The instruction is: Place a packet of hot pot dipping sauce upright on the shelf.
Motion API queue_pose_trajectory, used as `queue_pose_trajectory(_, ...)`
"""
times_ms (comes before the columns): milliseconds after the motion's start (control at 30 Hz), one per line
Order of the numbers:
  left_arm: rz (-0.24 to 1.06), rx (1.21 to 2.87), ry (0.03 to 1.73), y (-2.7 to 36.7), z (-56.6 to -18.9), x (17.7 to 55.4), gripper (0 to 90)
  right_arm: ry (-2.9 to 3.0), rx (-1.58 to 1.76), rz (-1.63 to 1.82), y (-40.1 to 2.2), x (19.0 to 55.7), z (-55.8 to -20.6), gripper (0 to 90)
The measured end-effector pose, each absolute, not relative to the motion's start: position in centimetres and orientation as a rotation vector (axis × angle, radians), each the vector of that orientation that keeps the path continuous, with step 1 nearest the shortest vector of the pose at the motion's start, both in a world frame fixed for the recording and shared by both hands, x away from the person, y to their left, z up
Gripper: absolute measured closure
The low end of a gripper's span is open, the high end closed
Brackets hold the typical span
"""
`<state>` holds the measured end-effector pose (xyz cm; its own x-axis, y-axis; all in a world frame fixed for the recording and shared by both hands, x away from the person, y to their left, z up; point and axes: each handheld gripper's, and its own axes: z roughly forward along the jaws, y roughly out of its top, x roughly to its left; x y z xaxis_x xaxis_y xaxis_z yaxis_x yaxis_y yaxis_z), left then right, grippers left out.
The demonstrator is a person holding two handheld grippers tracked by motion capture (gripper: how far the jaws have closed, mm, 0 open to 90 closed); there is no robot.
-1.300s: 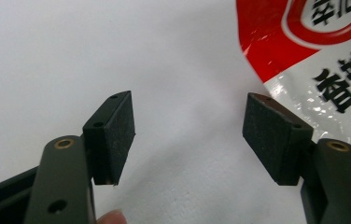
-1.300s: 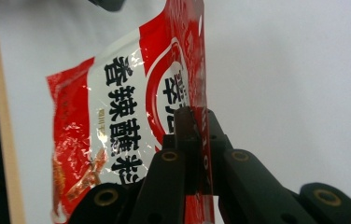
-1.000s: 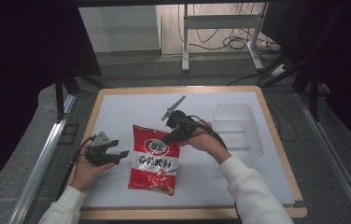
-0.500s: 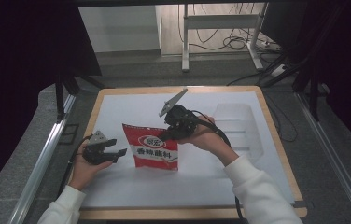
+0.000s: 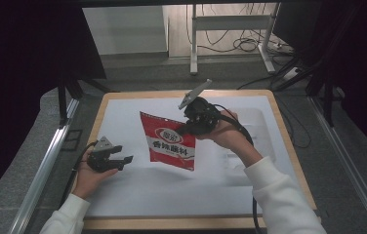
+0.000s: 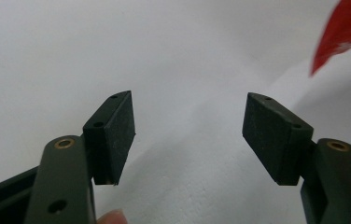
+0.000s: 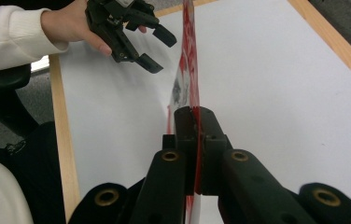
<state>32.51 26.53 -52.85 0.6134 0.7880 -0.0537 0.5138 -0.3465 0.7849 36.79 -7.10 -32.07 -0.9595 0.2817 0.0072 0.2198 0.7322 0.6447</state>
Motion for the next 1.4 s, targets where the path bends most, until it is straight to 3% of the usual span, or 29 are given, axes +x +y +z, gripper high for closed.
queue_pose_trajectory(1400, 0.407, 2.06, 1.02, 26.2, -53.2, 32.7, 32.9, 2.673, 0.56, 1.001, -17.2, 37.4, -28.2, 88.9)
